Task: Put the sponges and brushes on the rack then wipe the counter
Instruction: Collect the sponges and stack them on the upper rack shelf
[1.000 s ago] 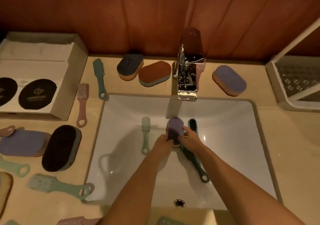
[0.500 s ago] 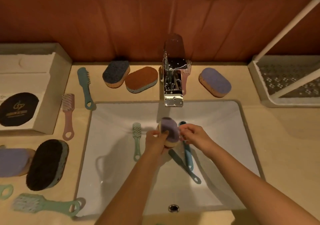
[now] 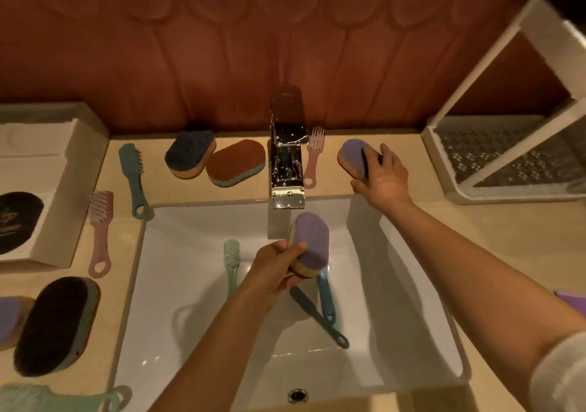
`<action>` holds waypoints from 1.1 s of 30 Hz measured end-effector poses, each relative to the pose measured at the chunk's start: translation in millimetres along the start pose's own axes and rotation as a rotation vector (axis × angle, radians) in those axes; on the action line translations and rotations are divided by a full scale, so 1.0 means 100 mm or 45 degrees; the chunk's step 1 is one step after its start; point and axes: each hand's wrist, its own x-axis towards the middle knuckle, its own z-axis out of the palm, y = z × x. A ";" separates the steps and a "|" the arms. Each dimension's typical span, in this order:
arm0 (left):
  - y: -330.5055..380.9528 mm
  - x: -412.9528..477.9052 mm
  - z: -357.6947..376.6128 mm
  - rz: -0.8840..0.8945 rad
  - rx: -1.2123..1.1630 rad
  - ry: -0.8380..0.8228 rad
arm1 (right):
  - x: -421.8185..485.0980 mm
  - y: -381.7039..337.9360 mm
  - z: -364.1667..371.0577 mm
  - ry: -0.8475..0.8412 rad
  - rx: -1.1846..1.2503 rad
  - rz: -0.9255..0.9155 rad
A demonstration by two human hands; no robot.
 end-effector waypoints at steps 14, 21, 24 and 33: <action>0.10 -0.23 0.24 0.050 -0.140 -0.087 | -1.06 -0.27 -0.40 -0.170 1.027 0.192; -0.02 -0.41 0.43 0.217 -0.054 0.073 | -1.60 -0.43 -0.35 -0.215 1.254 0.300; -0.04 -0.52 0.53 0.228 -0.106 0.074 | -1.68 -0.46 -0.36 -0.229 1.226 0.284; -0.05 -0.73 0.64 0.157 -0.478 -0.081 | -1.77 -0.44 -0.35 -0.432 1.471 0.109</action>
